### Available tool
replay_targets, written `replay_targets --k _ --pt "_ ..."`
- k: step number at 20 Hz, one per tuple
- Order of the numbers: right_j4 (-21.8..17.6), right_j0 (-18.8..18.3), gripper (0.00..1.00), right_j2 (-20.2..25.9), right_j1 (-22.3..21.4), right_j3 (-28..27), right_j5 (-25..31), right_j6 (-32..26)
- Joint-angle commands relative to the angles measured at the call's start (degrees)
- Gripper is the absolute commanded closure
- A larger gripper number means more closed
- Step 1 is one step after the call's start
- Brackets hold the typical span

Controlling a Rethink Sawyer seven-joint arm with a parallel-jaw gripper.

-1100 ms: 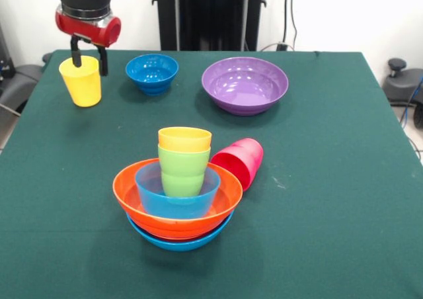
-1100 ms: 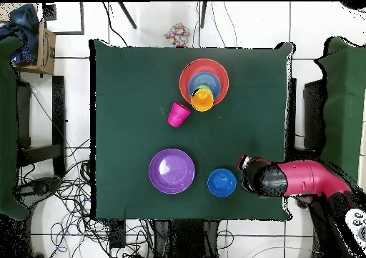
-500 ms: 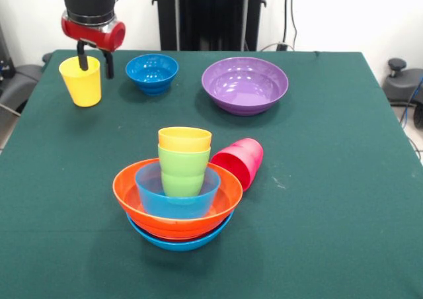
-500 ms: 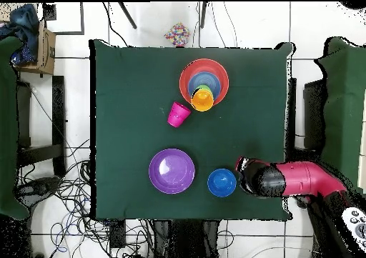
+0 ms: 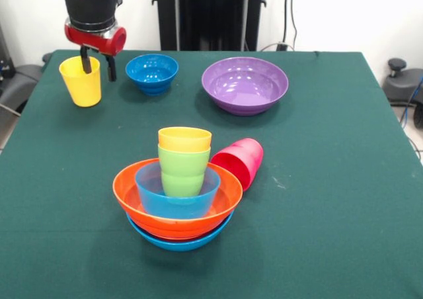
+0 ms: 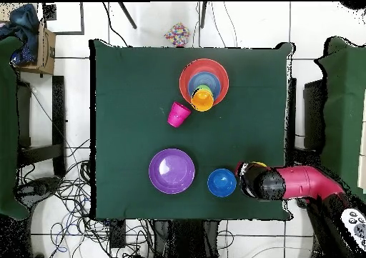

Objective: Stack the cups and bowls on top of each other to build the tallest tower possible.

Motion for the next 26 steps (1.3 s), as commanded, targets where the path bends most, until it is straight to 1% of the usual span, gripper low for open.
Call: replay_targets --k 1,9,11,14,16,19,20,23,26 --pt "-5.90 -0.24 0.00 1.34 2.21 -1.94 -1.80 -13.25" --pt "-6.69 -1.10 0.00 1.68 2.42 -1.91 -1.92 -13.49" --pt "-7.06 -0.87 0.00 1.41 2.49 -1.86 -2.38 -12.79" --pt "-8.14 0.48 0.00 0.31 2.57 -1.70 -3.89 -9.69" --pt "-8.28 0.64 0.00 0.38 2.73 -1.67 -4.20 -9.07" --pt "-6.77 -0.45 0.00 1.58 3.09 -1.78 -3.05 -10.25" --pt "-6.14 -0.84 1.00 2.00 3.25 -1.85 -2.66 -10.59" --pt "-6.99 -0.36 1.00 1.86 3.10 -1.87 -3.26 -10.43" --pt "-8.33 0.88 1.00 0.96 3.11 -1.78 -4.67 -8.41"
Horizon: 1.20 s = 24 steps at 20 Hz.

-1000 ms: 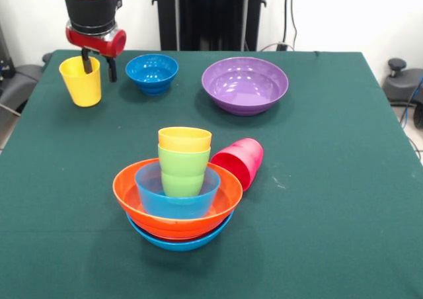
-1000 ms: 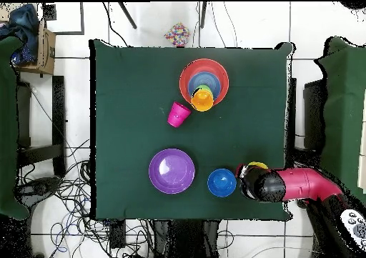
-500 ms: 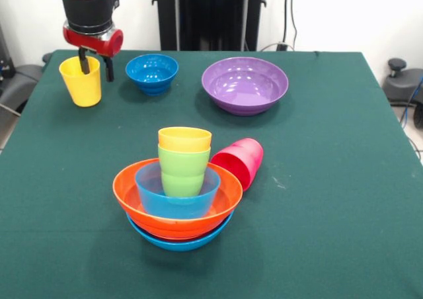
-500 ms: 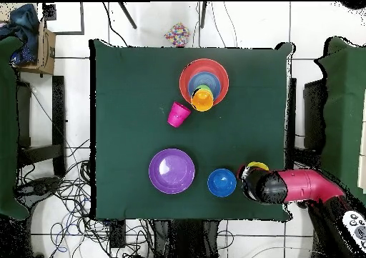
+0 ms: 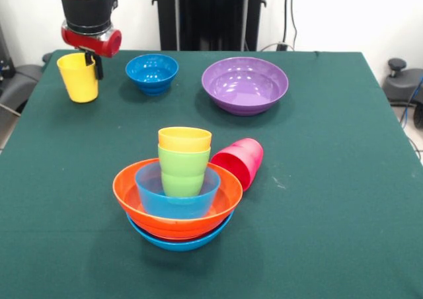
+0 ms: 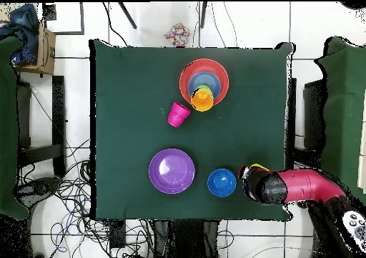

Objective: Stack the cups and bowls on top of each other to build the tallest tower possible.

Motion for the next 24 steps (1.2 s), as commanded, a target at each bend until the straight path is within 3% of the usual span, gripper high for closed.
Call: replay_targets --k 1,9,20,24 --pt "-5.26 2.54 1.00 0.77 1.91 -1.65 -4.04 -7.96" --pt "-4.27 5.77 1.00 -0.32 -0.28 -0.84 -3.99 -3.91" --pt "9.76 11.20 1.00 3.29 -12.08 4.42 1.86 -1.12" --pt "11.28 12.59 1.00 3.08 -12.18 3.43 -1.06 -0.17"
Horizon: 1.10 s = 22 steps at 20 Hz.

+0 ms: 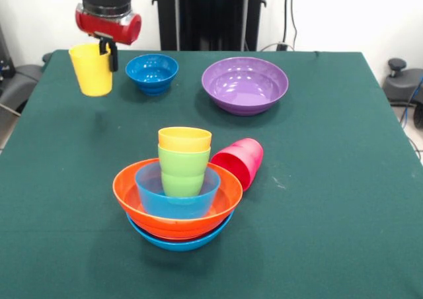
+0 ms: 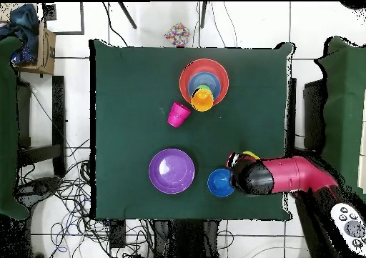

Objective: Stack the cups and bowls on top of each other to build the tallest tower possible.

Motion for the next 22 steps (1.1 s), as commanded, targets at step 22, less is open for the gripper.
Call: replay_targets --k 22 --pt "17.22 22.83 1.00 -7.85 -5.53 -7.92 5.15 8.33"
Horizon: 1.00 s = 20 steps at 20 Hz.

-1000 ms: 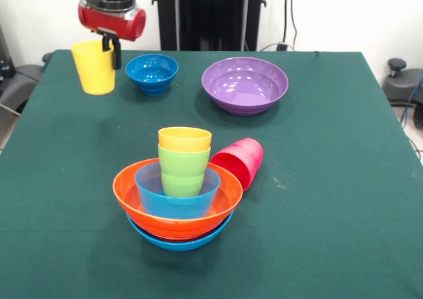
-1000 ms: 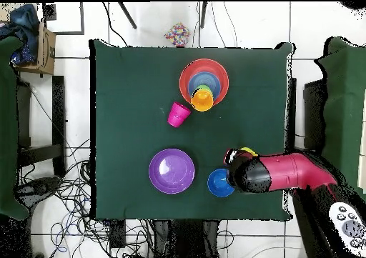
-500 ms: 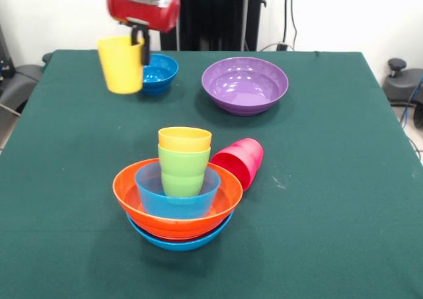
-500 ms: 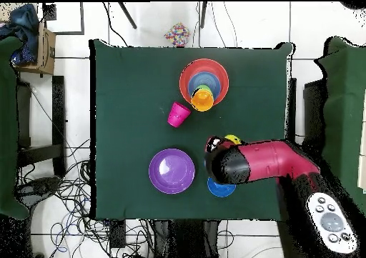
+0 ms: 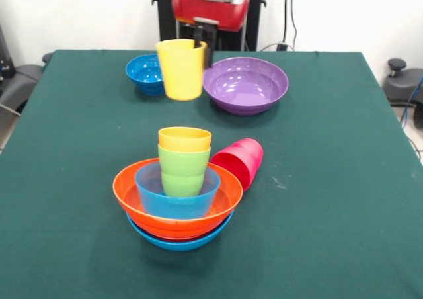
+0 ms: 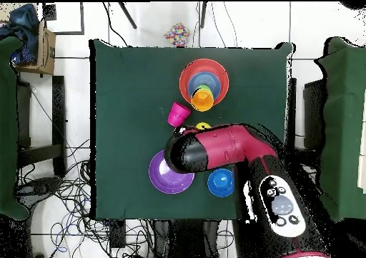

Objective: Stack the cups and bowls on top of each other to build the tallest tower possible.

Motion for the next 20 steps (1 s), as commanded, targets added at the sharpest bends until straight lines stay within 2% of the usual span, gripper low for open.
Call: replay_targets --k 1,7,11,16,20 --pt "3.61 2.17 1.00 -4.37 1.44 -4.88 4.22 8.10" --pt "6.11 2.50 1.00 -5.88 2.89 -5.13 -0.05 7.68" --pt "7.96 2.44 1.00 -6.30 4.01 -6.08 -0.98 7.57" --pt "6.95 4.05 1.00 -8.25 4.90 -7.42 -1.96 6.89" --pt "5.41 7.24 1.00 -11.64 5.66 -8.55 -5.24 9.94"
